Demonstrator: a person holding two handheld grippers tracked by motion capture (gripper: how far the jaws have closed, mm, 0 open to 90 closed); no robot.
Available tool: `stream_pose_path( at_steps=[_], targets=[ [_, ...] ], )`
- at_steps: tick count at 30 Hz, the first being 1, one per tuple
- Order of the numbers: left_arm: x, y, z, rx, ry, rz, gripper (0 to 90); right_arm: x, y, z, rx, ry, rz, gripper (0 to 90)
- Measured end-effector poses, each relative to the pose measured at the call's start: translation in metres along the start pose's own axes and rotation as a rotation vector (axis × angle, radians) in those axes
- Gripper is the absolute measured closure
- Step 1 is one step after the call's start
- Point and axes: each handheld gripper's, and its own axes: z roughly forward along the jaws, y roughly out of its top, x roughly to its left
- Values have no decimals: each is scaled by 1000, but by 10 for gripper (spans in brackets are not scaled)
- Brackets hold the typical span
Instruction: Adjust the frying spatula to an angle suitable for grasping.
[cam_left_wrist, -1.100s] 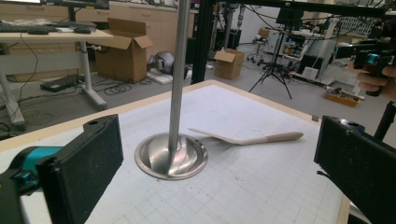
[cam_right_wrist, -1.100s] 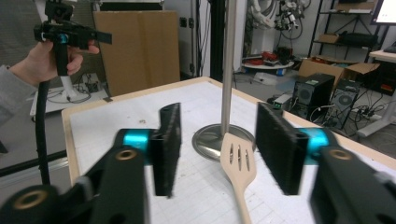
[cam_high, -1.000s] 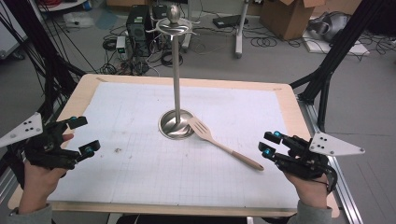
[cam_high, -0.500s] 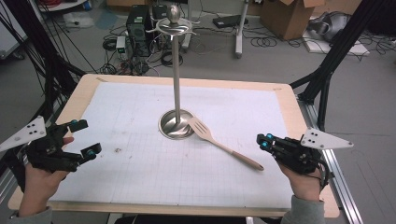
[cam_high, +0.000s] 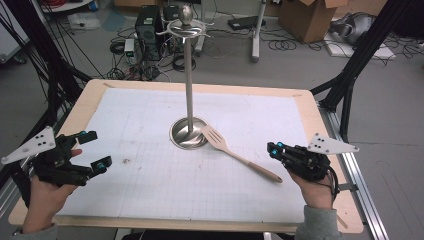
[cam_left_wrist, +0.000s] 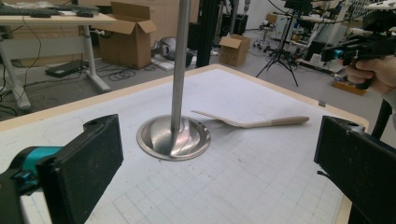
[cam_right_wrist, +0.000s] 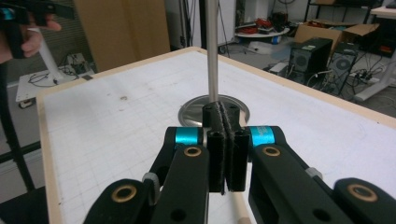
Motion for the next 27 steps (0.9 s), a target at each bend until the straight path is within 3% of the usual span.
stream_pose_path(
  at_steps=[10,21,27],
  targets=[
    [0,-3,-4,1,22,3,17,-6,-13,20,44,-31,-16,896],
    [-2,-7,-9,8,35,-2,17,-17,-28,47,109,-48,50,898],
    [-2,-10,-11,17,39,-2,17,-19,-31,57,137,-50,49,898]
  ],
)
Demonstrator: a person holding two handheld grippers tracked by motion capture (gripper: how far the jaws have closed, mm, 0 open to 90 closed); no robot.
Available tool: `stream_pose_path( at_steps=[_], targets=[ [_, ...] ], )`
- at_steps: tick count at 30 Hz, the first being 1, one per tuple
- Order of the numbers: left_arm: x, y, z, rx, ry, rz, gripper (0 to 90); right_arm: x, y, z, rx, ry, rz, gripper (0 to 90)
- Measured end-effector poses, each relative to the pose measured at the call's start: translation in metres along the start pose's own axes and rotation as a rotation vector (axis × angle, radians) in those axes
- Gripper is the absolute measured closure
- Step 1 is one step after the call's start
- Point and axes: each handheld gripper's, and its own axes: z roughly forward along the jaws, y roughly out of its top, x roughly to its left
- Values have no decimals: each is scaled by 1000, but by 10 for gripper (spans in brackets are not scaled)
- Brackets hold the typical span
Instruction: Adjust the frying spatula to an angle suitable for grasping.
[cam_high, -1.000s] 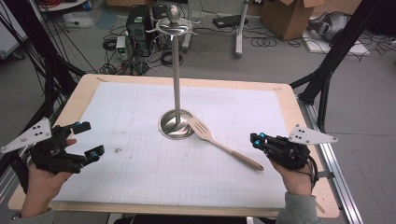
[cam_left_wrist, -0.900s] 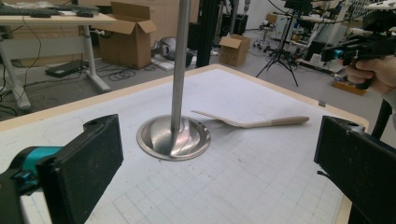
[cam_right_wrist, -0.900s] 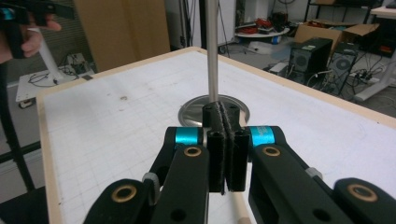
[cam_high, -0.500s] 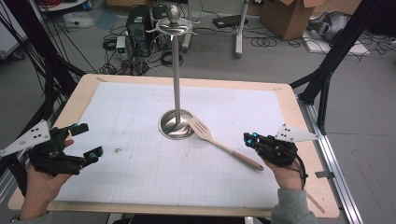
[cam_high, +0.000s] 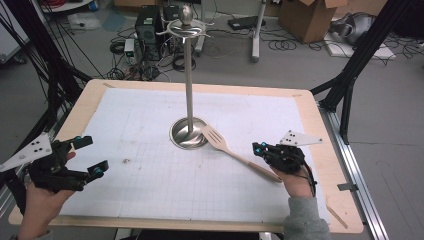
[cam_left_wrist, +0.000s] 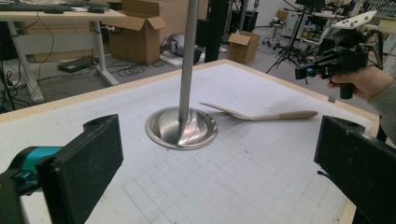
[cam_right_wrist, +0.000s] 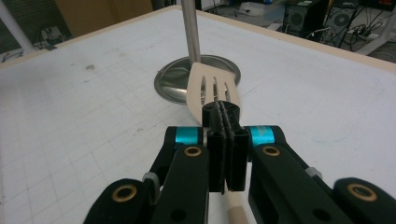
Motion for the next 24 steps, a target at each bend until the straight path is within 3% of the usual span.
stream_pose_path(
  at_steps=[7,18,24],
  targets=[
    [-1,-2,-3,1,5,-6,17,-1,-4,15,22,-14,-34,897],
    [-2,-5,-4,12,10,-12,17,-7,-20,41,102,-58,-19,898],
    [-2,-6,-5,12,15,-11,17,-7,-24,51,142,-50,-22,899]
  ],
)
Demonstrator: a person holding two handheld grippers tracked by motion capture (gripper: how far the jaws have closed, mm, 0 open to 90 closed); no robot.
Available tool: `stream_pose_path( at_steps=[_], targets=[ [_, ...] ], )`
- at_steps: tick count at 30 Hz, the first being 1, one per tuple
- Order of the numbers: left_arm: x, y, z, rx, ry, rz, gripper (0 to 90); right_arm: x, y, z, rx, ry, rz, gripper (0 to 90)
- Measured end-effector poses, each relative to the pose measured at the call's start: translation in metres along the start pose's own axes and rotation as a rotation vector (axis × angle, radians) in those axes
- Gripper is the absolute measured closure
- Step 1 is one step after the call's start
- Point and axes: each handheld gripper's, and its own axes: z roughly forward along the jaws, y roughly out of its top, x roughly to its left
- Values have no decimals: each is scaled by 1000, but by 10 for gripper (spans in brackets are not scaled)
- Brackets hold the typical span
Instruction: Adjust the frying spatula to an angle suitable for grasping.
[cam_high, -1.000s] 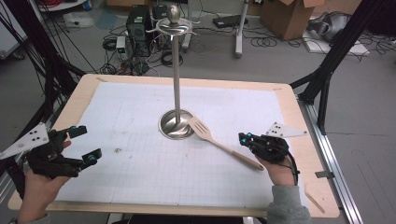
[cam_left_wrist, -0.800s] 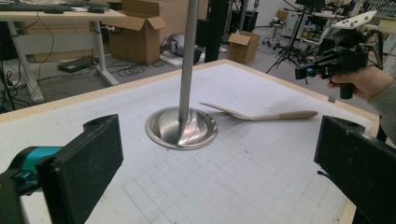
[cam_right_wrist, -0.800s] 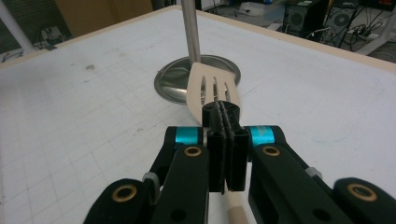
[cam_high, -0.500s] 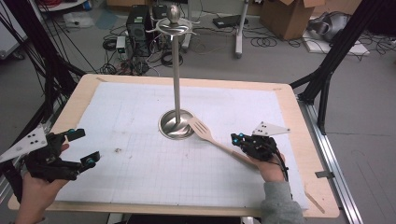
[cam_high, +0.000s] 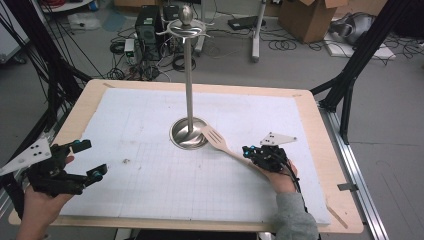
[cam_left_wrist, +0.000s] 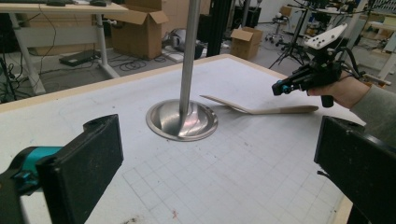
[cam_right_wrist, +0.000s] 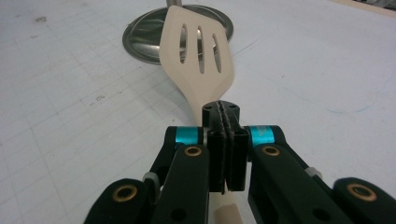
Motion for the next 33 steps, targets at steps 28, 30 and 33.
stream_pose_path(
  at_steps=[28,30,33],
  targets=[
    [-1,-7,-7,5,31,-3,17,-2,-1,35,110,-28,1,900],
    [-1,-7,-8,6,33,-5,17,0,0,38,126,-34,-2,900],
    [-2,-8,-10,5,36,-6,17,0,0,41,134,-37,0,899]
  ],
)
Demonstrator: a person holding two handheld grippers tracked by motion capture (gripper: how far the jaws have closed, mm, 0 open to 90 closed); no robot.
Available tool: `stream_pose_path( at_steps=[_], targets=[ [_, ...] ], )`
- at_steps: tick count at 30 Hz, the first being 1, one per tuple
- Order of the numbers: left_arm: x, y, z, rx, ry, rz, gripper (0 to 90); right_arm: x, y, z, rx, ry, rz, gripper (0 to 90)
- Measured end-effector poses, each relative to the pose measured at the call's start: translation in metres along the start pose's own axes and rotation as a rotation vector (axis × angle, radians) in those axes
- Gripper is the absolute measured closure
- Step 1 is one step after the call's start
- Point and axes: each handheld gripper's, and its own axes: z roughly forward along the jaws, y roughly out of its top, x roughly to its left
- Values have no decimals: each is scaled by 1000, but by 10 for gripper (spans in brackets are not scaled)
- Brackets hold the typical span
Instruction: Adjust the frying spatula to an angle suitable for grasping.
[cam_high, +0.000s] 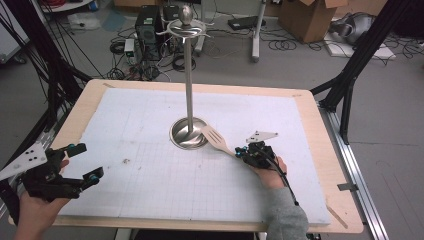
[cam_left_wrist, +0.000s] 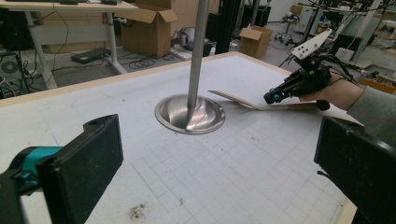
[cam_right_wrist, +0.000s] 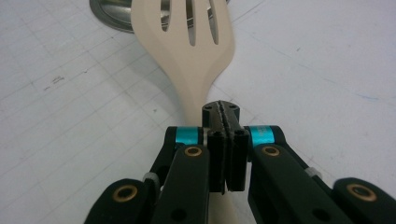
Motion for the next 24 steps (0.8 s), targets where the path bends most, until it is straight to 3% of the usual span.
stream_pose_path(
  at_steps=[10,24],
  targets=[
    [-3,-4,-4,9,8,-6,17,0,0,5,8,-18,24,899],
    [-11,-9,-9,19,11,-12,17,11,-2,3,8,-56,51,900]
  ],
)
